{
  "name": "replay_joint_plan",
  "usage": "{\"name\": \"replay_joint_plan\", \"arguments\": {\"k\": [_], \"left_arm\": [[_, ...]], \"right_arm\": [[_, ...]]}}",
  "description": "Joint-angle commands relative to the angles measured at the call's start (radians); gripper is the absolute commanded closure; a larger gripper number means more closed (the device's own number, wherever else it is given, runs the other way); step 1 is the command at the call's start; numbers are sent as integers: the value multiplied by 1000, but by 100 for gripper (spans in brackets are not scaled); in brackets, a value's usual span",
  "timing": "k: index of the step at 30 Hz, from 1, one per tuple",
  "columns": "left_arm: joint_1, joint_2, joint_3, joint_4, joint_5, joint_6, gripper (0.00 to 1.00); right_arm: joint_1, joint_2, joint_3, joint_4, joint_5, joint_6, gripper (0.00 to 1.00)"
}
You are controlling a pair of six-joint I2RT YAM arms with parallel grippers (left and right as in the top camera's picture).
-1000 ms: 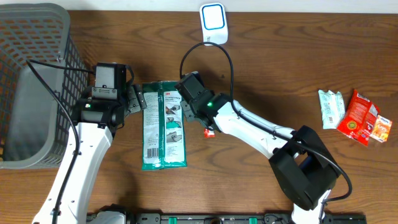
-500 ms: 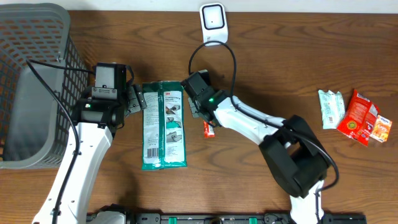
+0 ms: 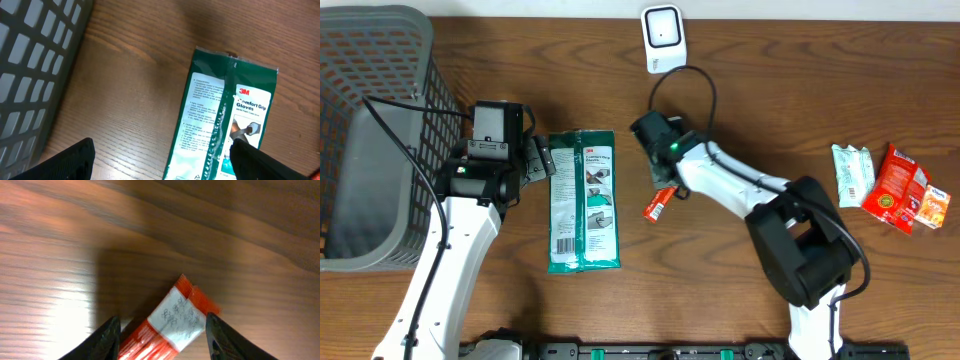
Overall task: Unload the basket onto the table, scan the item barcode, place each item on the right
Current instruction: 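Grasp the red stick packet with the right gripper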
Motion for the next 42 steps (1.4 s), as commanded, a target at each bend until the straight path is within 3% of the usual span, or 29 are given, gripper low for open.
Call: {"name": "replay_joint_plan", "arguments": {"k": [1, 9, 23, 28, 42], "left_arm": [[3, 3, 18, 0, -17, -2, 13], [3, 3, 18, 0, -17, -2, 13], [3, 3, 18, 0, -17, -2, 13], [3, 3, 18, 0, -17, -2, 13], [3, 3, 18, 0, -17, -2, 13]], "right_arm": [[-61, 10, -16, -99, 16, 5, 47], [-133, 10, -16, -307, -175, -63, 46], [-76, 10, -16, -382, -303, -148, 42], [-86, -9, -13, -401, -303, -237, 54], [-95, -248, -10, -470, -443, -341, 57]]}}
